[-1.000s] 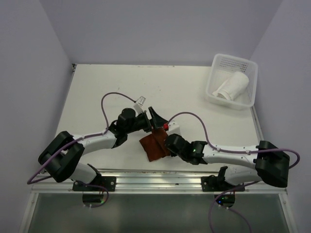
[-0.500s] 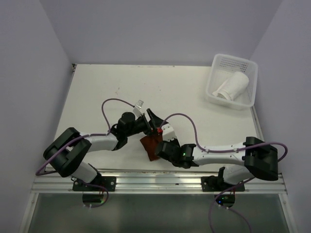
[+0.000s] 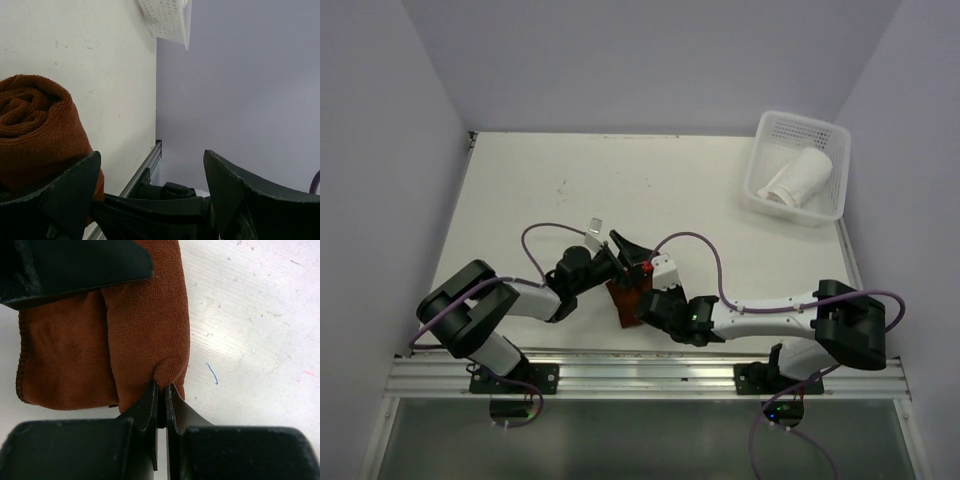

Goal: Roll the towels
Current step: Roll the towel

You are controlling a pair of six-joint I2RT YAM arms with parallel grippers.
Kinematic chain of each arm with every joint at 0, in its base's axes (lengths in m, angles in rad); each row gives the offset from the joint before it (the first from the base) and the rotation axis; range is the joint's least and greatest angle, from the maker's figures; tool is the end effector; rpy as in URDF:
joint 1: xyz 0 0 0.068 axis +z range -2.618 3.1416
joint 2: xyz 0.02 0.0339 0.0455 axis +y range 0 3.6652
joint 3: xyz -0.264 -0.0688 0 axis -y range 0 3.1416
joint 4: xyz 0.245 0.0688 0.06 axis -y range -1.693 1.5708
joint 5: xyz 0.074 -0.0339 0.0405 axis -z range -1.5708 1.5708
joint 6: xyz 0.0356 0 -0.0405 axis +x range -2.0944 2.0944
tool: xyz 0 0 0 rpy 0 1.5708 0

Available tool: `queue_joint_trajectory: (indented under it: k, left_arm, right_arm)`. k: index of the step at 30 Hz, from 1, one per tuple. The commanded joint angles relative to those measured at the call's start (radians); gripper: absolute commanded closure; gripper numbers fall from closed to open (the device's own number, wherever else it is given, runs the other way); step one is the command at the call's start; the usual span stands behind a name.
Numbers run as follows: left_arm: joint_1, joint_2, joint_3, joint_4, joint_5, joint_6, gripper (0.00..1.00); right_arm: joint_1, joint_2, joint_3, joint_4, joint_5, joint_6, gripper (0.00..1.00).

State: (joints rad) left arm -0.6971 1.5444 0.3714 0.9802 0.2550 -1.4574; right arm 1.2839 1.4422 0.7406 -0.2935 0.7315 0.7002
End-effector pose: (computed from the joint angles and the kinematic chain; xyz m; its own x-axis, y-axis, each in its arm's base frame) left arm 0.2010 -0.1800 0.1540 -0.8225 -0.5653 -0.0630 -0.0542 0.1882 -0.9806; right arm 0.0983 0.2491 0.1787 -0.5751 -0.2548 -0.7774 -0.3142 0.9462 -0.0777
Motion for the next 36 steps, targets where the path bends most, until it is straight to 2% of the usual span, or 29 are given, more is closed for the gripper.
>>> queue_joint_trajectory:
  k: [1, 4, 10, 20, 27, 28, 30, 31, 32, 34, 36]
  left_arm:
    - [-0.007, 0.031, 0.018, 0.129, -0.017, -0.029, 0.12]
    - [-0.01, 0.062, 0.046, 0.156, -0.002, -0.028, 0.15]
    - [-0.036, 0.005, 0.098, -0.021, -0.045, 0.075, 0.14]
    - [-0.038, 0.106, 0.09, 0.017, -0.039, 0.092, 0.14]
    - [-0.039, 0.091, 0.028, 0.003, -0.068, 0.12, 0.15]
    - [-0.036, 0.086, 0.02, -0.006, -0.074, 0.123, 0.15]
    - [-0.036, 0.076, 0.006, -0.017, -0.074, 0.138, 0.15]
    - [-0.036, 0.074, 0.003, -0.023, -0.074, 0.143, 0.14]
    - [-0.033, 0.075, -0.006, -0.023, -0.074, 0.147, 0.15]
    - [-0.027, 0.077, -0.017, -0.012, -0.066, 0.146, 0.14]
    - [-0.018, 0.079, -0.032, 0.0, -0.063, 0.143, 0.14]
  right_arm:
    - [0.005, 0.021, 0.005, 0.053, -0.02, 0.025, 1.0]
    - [0.006, 0.029, 0.009, 0.05, -0.015, 0.024, 1.0]
    - [0.022, 0.049, 0.037, -0.007, 0.038, 0.035, 1.0]
    - [0.066, 0.113, 0.112, -0.081, 0.138, 0.058, 1.0]
    - [0.08, 0.135, 0.143, -0.131, 0.152, 0.081, 1.0]
    - [0.08, 0.129, 0.138, -0.118, 0.146, 0.084, 0.93]
    - [0.08, 0.109, 0.123, -0.104, 0.128, 0.085, 0.87]
    - [0.08, 0.1, 0.12, -0.095, 0.118, 0.088, 0.76]
    - [0.078, 0.089, 0.118, -0.092, 0.111, 0.085, 0.71]
    - [0.078, 0.045, 0.109, -0.095, 0.106, 0.091, 0.61]
    - [0.074, 0.002, 0.086, -0.082, 0.089, 0.088, 0.57]
